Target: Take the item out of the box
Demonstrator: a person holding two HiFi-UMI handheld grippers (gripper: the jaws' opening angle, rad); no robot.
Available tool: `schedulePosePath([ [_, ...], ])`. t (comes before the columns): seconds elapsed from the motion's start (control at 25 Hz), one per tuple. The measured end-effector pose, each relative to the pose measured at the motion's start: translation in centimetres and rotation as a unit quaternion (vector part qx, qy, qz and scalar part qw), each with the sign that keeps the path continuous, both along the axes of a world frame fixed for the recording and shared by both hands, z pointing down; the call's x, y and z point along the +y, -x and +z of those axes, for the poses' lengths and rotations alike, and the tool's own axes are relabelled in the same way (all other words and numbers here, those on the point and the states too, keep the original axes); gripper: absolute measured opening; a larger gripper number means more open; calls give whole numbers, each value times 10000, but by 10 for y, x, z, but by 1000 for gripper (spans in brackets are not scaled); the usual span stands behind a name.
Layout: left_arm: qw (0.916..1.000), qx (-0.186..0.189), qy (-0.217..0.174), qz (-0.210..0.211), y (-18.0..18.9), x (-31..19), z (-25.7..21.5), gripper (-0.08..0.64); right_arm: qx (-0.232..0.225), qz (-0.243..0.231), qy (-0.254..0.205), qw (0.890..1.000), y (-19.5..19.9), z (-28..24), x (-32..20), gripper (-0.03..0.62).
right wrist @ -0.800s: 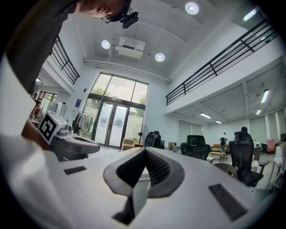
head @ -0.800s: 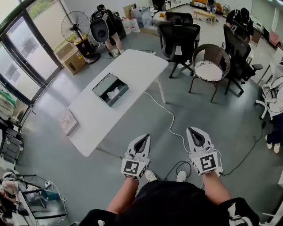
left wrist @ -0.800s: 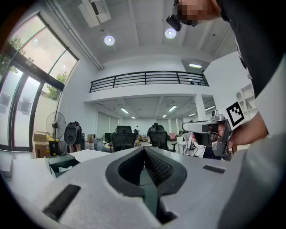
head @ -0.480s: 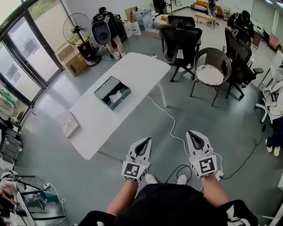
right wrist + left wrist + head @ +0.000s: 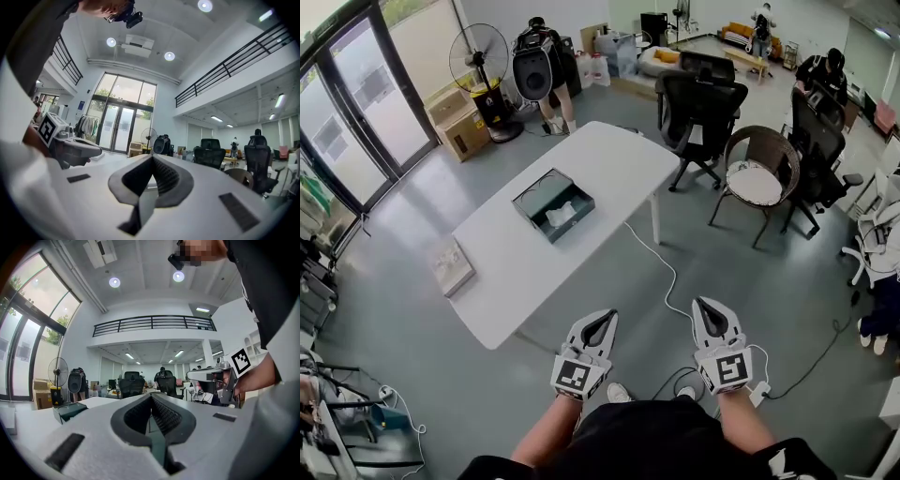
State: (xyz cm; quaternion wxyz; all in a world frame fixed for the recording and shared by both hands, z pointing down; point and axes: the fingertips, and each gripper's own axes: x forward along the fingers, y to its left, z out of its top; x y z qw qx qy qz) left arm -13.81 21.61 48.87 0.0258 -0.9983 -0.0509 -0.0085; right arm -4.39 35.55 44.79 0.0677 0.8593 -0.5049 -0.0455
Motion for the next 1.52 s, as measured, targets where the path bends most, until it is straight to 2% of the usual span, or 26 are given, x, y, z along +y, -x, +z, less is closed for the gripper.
schedulePosePath([
  [0.16, 9993, -131, -288, 176, 13, -19, 13, 9, -253, 64, -83, 9996, 8, 8, -26, 6],
  [0.24, 9996, -172, -177, 164, 14, -23, 14, 10, -326, -4, -43, 9995, 11, 13, -37, 6],
  [0.4, 9997, -203, -111, 63, 11, -38, 23, 9, -102, -293, 91, 9995, 15, 13, -62, 6],
  [0.56, 9996, -254, -74, -9, 2, -56, 31, 10, -181, -379, 123, 9990, 1, 19, -83, 6],
  [0.64, 9996, -257, -98, -63, -8, -67, 33, 11, -253, -401, 121, 9988, -12, 23, -93, 6],
  [0.8, 9989, -334, 182, -271, -35, -88, 25, 10, -280, -517, 89, 9982, -45, 25, -118, 6],
  [0.92, 9990, -320, -83, -295, -61, -105, 30, 9, -343, -550, 74, 9979, -76, 24, -133, 6],
  [1.0, 9986, -323, -116, -391, -81, -117, 26, 11, -325, -603, 58, 9976, -97, 22, -143, 6],
  [1.32, 9973, -418, 37, -595, -155, -134, 29, 9, -319, -885, 105, 9955, -173, 22, -168, 6],
  [1.52, 9937, -630, 287, -881, -182, -150, 43, 11, -426, -1094, 51, 9931, -210, 21, -183, 6],
])
